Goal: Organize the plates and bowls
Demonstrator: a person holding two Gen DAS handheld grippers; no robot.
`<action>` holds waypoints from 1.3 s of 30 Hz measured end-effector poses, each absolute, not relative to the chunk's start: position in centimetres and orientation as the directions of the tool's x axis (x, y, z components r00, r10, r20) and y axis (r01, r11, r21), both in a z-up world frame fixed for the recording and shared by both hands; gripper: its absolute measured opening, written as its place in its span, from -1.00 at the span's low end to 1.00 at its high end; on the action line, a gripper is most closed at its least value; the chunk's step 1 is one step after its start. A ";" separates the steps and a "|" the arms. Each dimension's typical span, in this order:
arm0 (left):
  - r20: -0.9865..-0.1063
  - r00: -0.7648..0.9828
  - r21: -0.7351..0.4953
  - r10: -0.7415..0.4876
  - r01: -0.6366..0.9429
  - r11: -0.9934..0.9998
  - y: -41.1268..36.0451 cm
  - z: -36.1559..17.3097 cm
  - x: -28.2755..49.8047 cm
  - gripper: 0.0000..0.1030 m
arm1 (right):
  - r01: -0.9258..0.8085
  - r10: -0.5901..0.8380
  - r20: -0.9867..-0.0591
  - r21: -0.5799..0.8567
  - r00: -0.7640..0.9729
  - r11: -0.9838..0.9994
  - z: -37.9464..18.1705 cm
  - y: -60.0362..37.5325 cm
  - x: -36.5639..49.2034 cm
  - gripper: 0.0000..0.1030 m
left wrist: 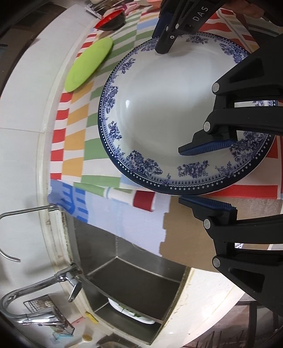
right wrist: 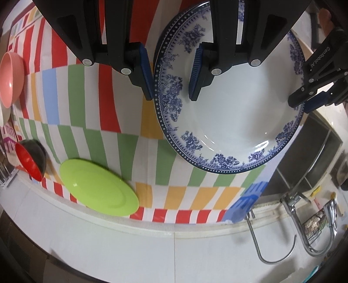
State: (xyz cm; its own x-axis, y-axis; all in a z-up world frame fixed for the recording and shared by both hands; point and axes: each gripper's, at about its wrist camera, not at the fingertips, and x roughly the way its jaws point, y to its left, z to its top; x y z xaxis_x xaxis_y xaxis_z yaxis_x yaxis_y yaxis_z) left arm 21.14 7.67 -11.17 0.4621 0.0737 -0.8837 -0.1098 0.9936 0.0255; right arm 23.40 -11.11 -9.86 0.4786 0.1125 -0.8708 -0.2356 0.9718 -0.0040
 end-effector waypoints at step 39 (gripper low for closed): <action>-0.872 0.475 0.090 0.117 -0.079 0.993 6.7 -11.6 20.8 0.04 | -0.239 0.123 -0.911 0.027 0.394 0.971 -12.3 -11.9 23.4 -0.15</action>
State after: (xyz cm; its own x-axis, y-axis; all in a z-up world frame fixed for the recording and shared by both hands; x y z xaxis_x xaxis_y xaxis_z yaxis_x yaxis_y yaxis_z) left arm 20.83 6.72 -11.61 0.4754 0.1170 -0.8720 -0.0793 0.9928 0.0900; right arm 23.40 -11.94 -12.34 0.3936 0.1227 -0.9110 -0.2394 0.9705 0.0273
